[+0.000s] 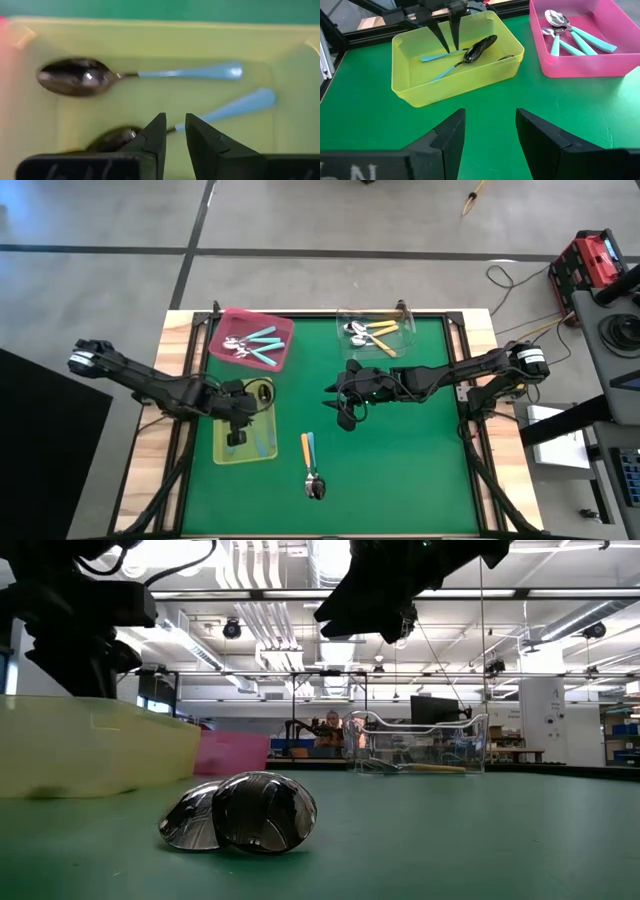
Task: Sort silverware by color (type)
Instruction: Put the blue spoon into the yellow bin
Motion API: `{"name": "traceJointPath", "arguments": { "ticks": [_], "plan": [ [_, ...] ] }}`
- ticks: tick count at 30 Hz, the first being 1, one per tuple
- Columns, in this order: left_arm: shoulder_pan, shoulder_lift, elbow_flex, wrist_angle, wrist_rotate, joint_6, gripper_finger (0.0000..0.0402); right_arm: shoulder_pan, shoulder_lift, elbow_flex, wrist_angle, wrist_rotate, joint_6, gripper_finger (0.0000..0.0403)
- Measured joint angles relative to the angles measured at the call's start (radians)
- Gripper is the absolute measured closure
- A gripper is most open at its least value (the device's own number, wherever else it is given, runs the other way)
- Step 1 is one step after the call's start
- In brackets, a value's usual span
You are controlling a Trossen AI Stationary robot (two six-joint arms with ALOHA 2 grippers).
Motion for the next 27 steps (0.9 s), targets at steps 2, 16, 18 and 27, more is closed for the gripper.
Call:
{"name": "traceJointPath", "arguments": {
  "ticks": [2, 16, 18, 27],
  "plan": [
    [0.004, 0.016, 0.027, -0.053, 0.020, 0.000, 0.0356, 0.000, 0.000, 0.000, 0.000, 0.000, 0.000, 0.0236],
    [0.079, 0.186, 0.099, -0.248, 0.060, 0.079, 0.0401, 0.000, 0.000, 0.000, -0.006, 0.000, -0.003, 0.0236],
    [0.091, 0.208, 0.105, -0.249, 0.067, 0.097, 0.0401, 0.000, 0.000, 0.000, -0.011, 0.000, -0.003, 0.0236],
    [0.152, 0.244, 0.111, -0.252, 0.091, 0.168, 0.0401, 0.000, 0.000, 0.000, -0.029, 0.000, -0.003, 0.0236]
  ]
}}
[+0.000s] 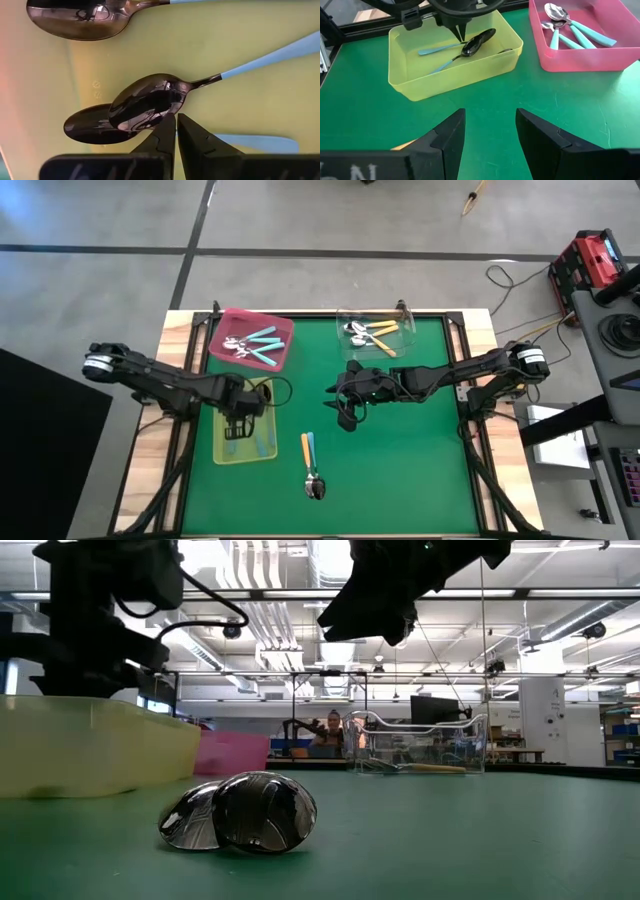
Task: Sort silverware by color (type)
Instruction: Put the blue spoon into the yellow bin
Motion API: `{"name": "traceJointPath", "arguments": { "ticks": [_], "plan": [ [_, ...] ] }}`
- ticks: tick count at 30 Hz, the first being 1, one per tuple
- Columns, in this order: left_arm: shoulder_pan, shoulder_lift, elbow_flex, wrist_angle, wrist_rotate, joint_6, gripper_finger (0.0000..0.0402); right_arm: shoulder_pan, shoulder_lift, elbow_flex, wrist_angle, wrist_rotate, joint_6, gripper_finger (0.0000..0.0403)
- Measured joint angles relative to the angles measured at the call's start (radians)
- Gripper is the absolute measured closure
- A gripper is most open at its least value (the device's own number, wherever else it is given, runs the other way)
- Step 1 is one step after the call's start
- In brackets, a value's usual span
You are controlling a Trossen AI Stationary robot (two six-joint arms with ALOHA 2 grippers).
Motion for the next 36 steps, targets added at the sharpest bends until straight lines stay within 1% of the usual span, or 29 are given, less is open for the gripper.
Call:
{"name": "traceJointPath", "arguments": {
  "ticks": [14, 18, 27, 36],
  "plan": [
    [0.050, 0.000, -0.014, 0.008, 0.013, -0.002, 0.0402, 0.000, 0.000, 0.000, 0.000, 0.000, 0.000, 0.0236],
    [0.058, 0.004, -0.021, 0.036, 0.013, -0.008, 0.0402, 0.000, 0.000, 0.000, 0.000, 0.000, 0.000, 0.0236],
    [0.067, 0.091, -0.026, 0.055, 0.018, -0.008, 0.0402, 0.000, 0.000, 0.000, -0.001, 0.000, -0.001, 0.0236],
    [0.072, 0.097, -0.026, 0.058, -0.002, -0.011, 0.0401, 0.000, 0.000, 0.000, -0.001, 0.000, -0.011, 0.0236]
  ]
}}
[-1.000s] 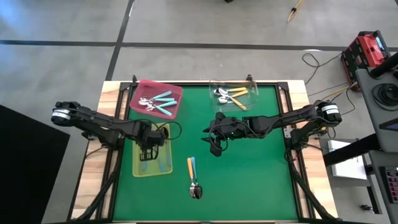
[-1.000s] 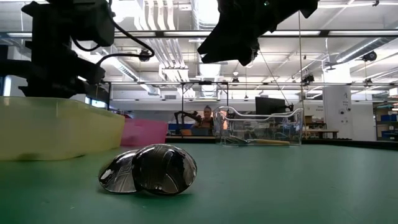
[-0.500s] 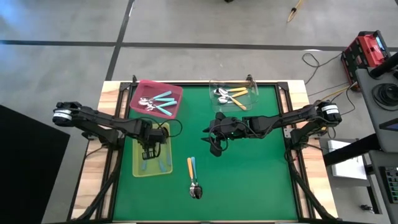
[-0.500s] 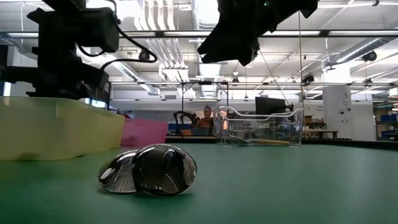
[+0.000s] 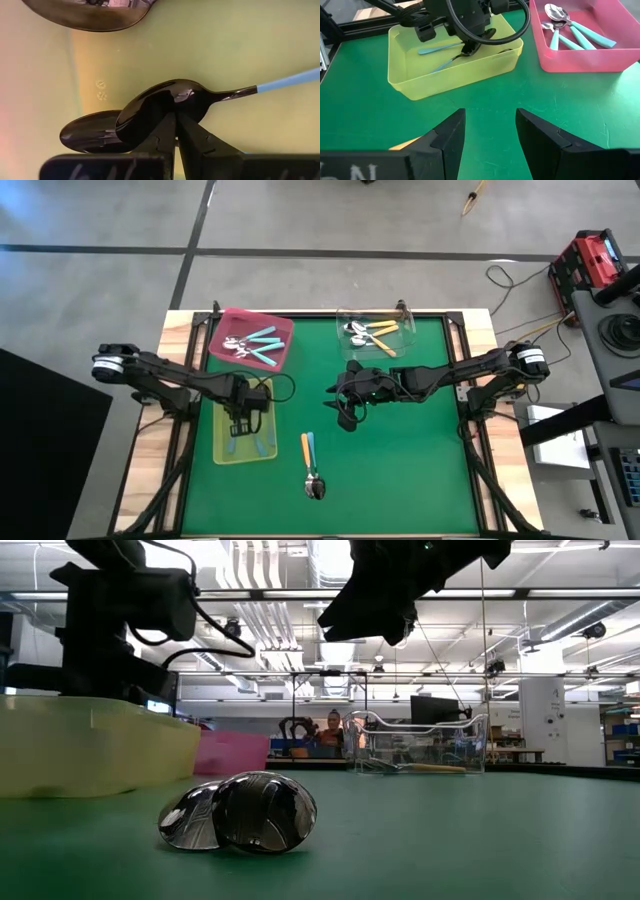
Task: Sort silverware by color (type)
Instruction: Put the blue spoon into the yellow bin
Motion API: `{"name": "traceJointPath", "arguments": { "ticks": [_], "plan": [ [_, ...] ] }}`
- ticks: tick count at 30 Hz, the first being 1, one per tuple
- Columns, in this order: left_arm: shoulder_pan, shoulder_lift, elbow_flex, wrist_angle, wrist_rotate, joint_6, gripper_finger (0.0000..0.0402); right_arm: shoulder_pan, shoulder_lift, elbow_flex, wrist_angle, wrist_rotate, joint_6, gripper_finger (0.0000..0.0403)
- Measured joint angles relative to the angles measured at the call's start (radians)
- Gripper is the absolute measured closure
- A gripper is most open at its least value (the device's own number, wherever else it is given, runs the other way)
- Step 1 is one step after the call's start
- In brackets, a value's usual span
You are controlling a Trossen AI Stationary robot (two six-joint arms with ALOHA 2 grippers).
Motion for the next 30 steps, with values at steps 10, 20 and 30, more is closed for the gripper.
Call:
{"name": "traceJointPath", "arguments": {
  "ticks": [10, 20, 30],
  "plan": [
    [0.010, 0.051, 0.000, 0.009, -0.001, -0.002, 0.0401, 0.000, 0.000, 0.000, -0.001, 0.000, -0.002, 0.0236],
    [0.012, 0.073, 0.001, 0.009, -0.053, -0.014, 0.0401, 0.000, 0.000, 0.000, -0.001, 0.000, -0.009, 0.0236],
    [0.012, 0.067, 0.006, 0.035, -0.064, -0.013, 0.0401, 0.000, 0.000, 0.000, -0.001, 0.000, -0.017, 0.0236]
  ]
}}
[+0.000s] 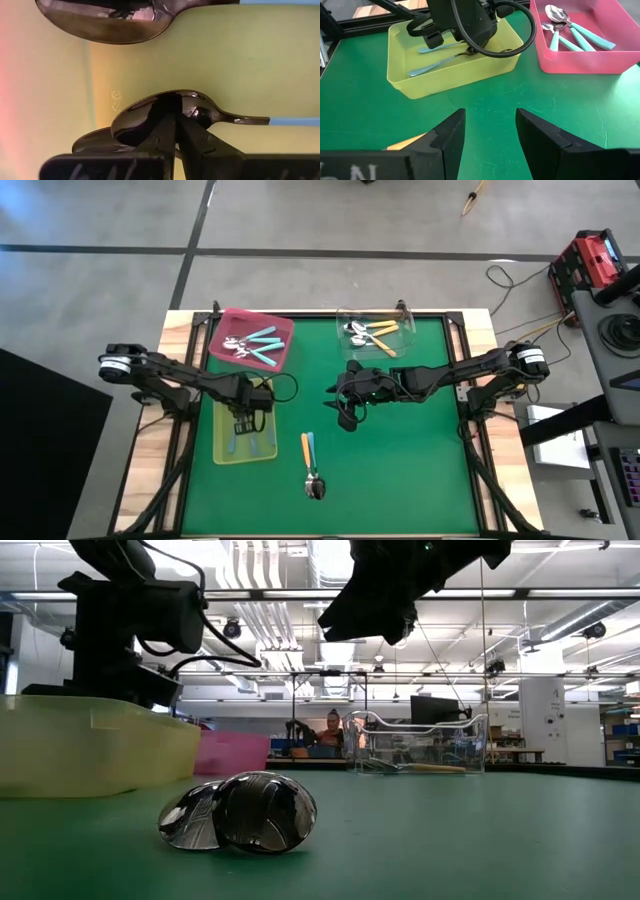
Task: Sort silverware by color (type)
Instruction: Put the blue spoon into the yellow bin
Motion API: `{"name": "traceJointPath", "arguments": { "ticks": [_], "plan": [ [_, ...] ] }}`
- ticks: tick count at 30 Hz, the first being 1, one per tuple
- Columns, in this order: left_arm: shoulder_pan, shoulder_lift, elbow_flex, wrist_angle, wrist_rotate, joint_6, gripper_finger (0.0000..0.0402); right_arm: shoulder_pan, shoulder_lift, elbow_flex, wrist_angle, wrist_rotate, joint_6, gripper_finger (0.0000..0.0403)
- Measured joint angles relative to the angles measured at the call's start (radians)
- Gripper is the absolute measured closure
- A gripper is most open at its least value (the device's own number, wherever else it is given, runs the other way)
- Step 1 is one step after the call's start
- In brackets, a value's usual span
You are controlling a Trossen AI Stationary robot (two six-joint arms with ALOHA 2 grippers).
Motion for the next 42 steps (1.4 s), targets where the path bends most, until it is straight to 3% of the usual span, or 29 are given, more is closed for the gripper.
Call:
{"name": "traceJointPath", "arguments": {
  "ticks": [10, 32, 42],
  "plan": [
    [0.002, -0.020, 0.002, 0.000, 0.000, 0.003, 0.0401, 0.000, 0.000, 0.000, 0.000, 0.000, -0.005, 0.0236],
    [0.076, -0.009, 0.005, 0.036, -0.129, -0.042, 0.0401, 0.000, 0.000, 0.000, 0.000, 0.000, -0.006, 0.0236],
    [0.075, -0.098, 0.095, -0.061, -0.128, 0.002, 0.0401, 0.010, 0.000, 0.000, 0.001, -0.001, 0.156, 0.0236]
  ]
}}
